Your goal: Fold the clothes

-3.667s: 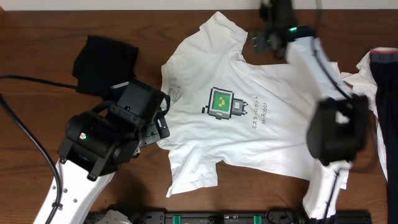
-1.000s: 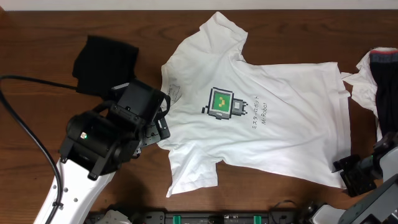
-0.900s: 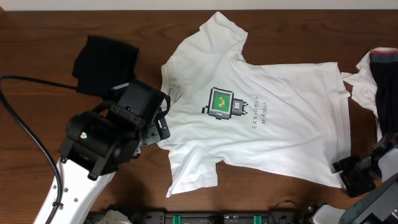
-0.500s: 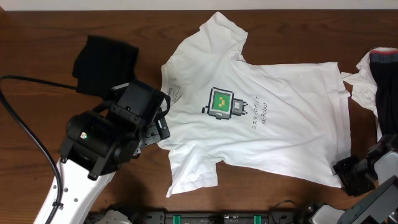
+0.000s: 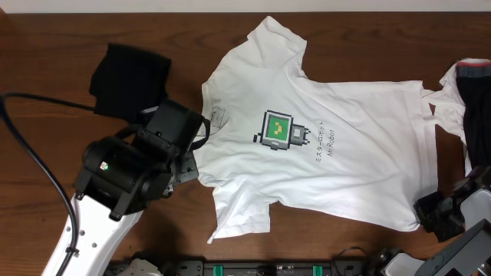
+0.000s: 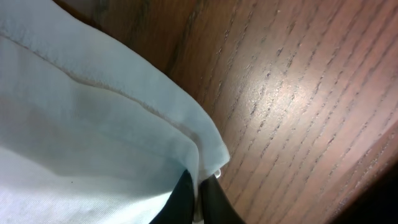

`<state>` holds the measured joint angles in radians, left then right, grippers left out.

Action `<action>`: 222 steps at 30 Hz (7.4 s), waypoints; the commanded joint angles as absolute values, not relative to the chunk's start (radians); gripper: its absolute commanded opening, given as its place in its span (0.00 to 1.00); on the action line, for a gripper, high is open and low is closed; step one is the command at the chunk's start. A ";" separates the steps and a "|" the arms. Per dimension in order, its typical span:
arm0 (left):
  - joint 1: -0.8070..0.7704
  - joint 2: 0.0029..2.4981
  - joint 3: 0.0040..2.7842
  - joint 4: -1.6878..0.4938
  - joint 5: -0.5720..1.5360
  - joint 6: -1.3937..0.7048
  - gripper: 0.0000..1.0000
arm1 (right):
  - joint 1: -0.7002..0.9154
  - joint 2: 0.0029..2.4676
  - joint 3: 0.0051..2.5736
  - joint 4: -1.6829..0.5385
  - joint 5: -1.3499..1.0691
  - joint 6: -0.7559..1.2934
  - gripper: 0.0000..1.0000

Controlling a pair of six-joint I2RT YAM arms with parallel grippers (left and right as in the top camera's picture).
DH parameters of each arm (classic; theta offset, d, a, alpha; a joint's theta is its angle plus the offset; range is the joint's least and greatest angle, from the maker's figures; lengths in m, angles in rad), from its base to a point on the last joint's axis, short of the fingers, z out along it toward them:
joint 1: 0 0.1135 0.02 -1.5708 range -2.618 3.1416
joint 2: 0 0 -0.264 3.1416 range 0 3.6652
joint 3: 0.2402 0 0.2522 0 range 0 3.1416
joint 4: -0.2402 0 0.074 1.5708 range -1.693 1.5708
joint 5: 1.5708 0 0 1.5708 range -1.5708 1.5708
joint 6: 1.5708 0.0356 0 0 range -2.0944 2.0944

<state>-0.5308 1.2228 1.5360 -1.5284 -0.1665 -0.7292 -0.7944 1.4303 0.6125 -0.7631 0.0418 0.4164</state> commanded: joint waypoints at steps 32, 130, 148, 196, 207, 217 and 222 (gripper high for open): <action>-0.530 1.255 0.723 -1.055 0.329 -0.666 0.67 | -0.797 1.472 0.568 -0.680 0.010 0.387 0.03; -0.757 1.339 0.815 -1.008 0.197 -0.646 0.06 | -0.625 1.472 0.671 -0.809 -0.057 0.374 0.01; -0.467 1.375 1.164 -1.122 0.163 -0.435 0.06 | -0.549 1.472 0.923 -0.997 -0.076 0.379 0.01; -0.396 1.925 1.633 -0.835 -0.099 -0.303 0.06 | -0.412 1.715 1.052 -0.508 -0.039 0.407 0.01; -0.358 2.004 1.633 -0.760 -0.099 -0.303 0.06 | -0.412 1.747 1.051 -0.476 0.068 0.414 0.01; -0.359 2.030 1.632 -0.704 -0.098 -0.303 0.09 | -0.411 1.787 1.051 -0.399 0.068 0.410 0.06; -0.359 2.030 1.632 -0.670 -0.086 -0.303 0.47 | -0.411 1.789 1.051 -0.347 0.005 0.350 0.57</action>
